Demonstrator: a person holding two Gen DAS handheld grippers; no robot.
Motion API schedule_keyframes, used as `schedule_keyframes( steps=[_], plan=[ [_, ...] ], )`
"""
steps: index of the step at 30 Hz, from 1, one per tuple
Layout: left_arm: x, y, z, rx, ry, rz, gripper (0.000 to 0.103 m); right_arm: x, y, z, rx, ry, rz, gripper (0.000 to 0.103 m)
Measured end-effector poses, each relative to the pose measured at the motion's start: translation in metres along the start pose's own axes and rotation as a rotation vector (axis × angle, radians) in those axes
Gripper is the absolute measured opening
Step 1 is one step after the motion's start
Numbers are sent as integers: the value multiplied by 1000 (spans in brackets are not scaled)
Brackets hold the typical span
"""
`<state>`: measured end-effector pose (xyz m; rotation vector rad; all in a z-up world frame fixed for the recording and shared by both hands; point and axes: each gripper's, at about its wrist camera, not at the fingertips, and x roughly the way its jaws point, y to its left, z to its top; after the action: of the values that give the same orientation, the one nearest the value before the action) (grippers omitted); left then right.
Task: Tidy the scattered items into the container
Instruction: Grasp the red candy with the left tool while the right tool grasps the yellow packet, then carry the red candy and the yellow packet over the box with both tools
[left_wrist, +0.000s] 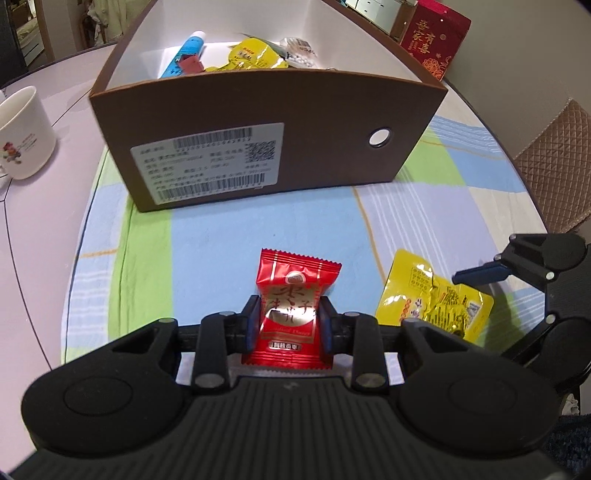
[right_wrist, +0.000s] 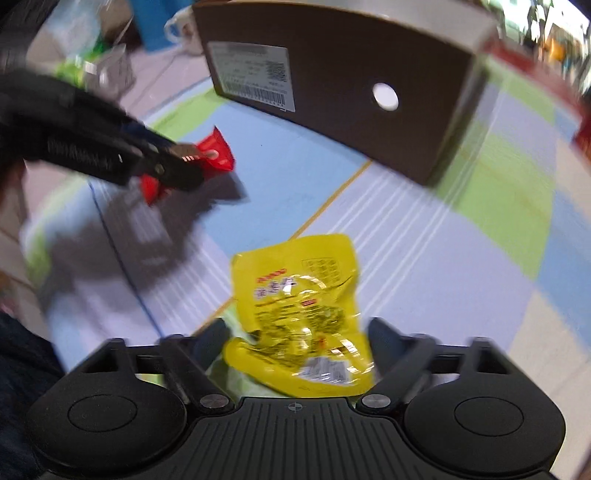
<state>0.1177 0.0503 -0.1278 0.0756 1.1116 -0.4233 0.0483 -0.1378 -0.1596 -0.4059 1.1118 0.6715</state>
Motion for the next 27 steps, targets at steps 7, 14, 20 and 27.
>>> schedule_keyframes(
  steps=[7,14,20,27],
  plan=[
    [-7,3,-5,3,-6,1,27,-10,-3,-6,-3,-18,-21,68],
    [-25,1,-2,40,-30,5,27,-54,-28,-5,155,-119,0,68],
    [-55,-1,11,85,-90,6,27,-96,-52,11,282,-246,23,68],
    [-86,1,33,132,-173,22,27,-123,-62,40,343,-353,66,68]
  ],
)
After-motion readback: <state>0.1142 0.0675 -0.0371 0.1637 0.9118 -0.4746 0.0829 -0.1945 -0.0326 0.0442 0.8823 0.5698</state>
